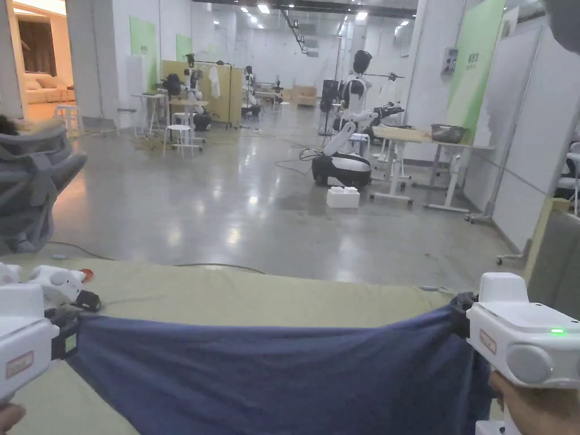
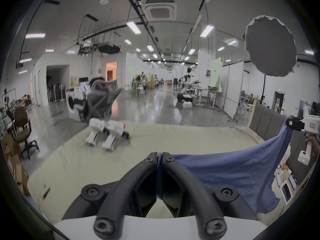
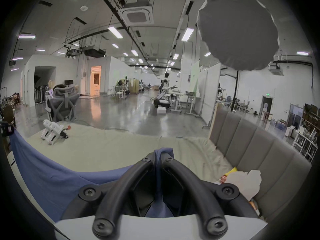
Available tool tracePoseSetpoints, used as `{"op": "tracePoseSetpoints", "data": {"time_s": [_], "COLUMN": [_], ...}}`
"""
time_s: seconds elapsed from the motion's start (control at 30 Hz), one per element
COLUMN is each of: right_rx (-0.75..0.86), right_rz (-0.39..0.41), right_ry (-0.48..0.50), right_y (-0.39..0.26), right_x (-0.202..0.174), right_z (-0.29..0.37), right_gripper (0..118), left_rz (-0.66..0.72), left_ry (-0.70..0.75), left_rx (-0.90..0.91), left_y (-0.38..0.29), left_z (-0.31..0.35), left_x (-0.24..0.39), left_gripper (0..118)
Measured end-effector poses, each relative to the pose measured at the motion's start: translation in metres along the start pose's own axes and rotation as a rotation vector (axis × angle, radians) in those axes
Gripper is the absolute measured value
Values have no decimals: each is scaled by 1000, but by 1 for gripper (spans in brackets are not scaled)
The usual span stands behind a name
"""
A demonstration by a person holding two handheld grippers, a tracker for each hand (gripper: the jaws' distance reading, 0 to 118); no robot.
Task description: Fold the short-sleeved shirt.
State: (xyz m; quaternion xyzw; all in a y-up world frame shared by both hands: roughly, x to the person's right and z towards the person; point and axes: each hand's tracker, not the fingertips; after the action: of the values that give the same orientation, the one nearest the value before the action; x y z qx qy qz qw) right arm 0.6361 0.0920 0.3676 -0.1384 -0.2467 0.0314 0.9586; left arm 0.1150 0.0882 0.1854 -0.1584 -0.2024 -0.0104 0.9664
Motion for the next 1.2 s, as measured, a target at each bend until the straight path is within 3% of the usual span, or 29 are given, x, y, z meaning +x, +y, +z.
{"op": "tracePoseSetpoints", "data": {"time_s": [0.33, 0.47, 0.73, 0.97, 1.2], "right_rx": [108, 134, 192, 220, 157], "right_rz": [6, 54, 33, 1, 1], "right_ry": [-63, -68, -70, -61, -45], "right_y": [101, 139, 198, 207, 144], "right_x": [26, 21, 11, 3, 0], "right_z": [-3, -12, -38, -41, -37], "right_gripper": [3, 3, 3, 3, 3], "left_rz": [-72, -64, -80, -83, -60], "left_ry": [-2, 8, 43, 61, 42], "left_rx": [82, 95, 125, 136, 64], "left_y": [121, 158, 212, 213, 141], "left_z": [-36, -52, -84, -99, -111], "left_x": [34, 29, 27, 22, 13], "left_gripper": [1, 1, 1, 1, 1]}}
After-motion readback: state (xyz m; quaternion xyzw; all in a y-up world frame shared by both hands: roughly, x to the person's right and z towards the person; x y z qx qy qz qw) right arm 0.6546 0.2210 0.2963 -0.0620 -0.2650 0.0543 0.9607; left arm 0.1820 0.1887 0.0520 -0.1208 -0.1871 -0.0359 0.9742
